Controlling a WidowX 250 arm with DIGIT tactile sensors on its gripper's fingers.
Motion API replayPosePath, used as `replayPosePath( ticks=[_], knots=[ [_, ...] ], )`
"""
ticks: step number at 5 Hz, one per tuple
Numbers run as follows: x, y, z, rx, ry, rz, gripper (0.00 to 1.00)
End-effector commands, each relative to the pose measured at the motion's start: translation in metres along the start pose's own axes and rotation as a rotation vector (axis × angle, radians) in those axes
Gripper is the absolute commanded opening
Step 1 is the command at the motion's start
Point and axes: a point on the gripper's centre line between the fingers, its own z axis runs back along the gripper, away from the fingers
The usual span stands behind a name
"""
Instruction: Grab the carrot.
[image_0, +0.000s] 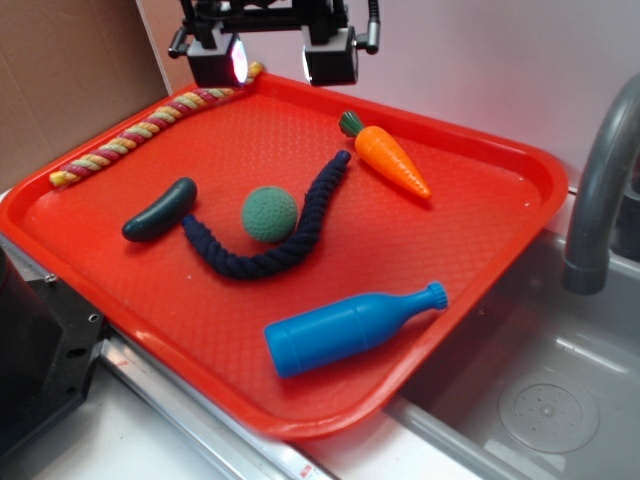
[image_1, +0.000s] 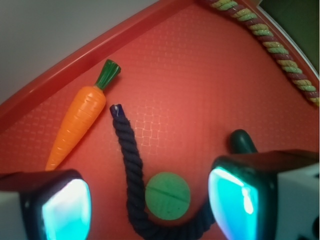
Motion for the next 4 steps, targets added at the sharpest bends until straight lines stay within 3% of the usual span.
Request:
replayPosePath(
  ticks=[1,2,4],
  knots=[
    [0.022,-0.038,-0.037,-0.055,-0.121,0.15,1.0],
    [0.028,-0.051,-0.058,-0.018,-0.126,0.187,1.0],
    [0.035,-0.066,-0.087,-0.041,-0.108,0.165,1.0]
  ],
)
